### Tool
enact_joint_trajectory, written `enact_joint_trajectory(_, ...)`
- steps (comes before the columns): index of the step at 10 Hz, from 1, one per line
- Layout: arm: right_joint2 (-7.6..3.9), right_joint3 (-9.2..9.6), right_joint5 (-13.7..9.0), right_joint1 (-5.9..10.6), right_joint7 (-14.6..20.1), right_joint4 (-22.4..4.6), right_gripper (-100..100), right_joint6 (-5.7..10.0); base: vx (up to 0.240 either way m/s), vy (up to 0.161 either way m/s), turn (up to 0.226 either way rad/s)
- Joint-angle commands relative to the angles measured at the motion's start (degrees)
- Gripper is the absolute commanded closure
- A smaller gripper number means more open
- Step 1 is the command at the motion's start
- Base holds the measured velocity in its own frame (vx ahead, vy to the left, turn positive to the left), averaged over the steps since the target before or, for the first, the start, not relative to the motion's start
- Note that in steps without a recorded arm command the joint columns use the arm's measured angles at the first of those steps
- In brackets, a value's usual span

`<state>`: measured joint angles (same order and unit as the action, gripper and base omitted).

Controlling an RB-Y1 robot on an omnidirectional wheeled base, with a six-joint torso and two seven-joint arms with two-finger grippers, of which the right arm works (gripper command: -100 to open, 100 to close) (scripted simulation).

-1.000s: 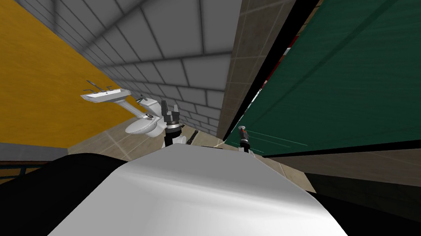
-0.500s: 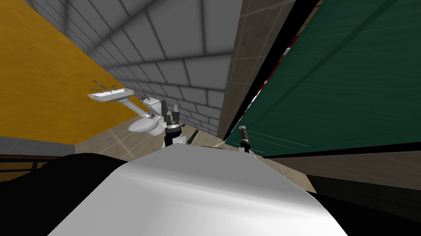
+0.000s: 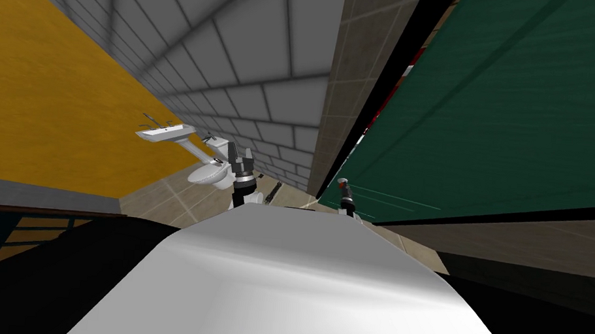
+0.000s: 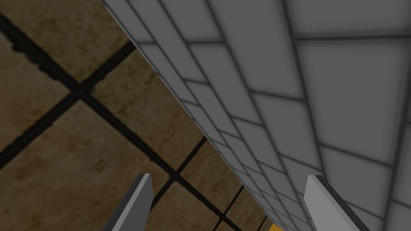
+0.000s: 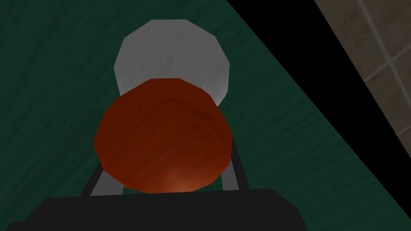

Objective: Pull the door open

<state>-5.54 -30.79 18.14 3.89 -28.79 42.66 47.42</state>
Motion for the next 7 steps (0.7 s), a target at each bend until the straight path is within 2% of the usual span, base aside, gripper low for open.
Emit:
enact_joint_trajectory(1,0.06,1.33,-1.4,0.23,2.9,-0.5,100,0.45,-0.031,-0.008,0.054)
enact_joint_trajectory(2,0.06,1.33,-1.4,0.23,3.2,-0.5,100,0.45,-0.024,-0.001,0.026)
enact_joint_trajectory(4,-0.62,2.97,-4.3,-0.25,7.1,-0.3,100,0.48,-0.043,-0.012,0.079)
enact_joint_trajectory(5,-0.62,2.97,-4.3,-0.25,7.9,-0.3,100,0.48,-0.039,-0.021,0.033)
enact_joint_trajectory(6,-0.96,3.79,-5.7,-0.48,10.0,-0.2,100,0.5,-0.033,-0.015,0.076)
enact_joint_trajectory(7,-0.96,3.79,-5.7,-0.48,10.3,-0.2,100,0.5,-0.024,-0.014,0.031)
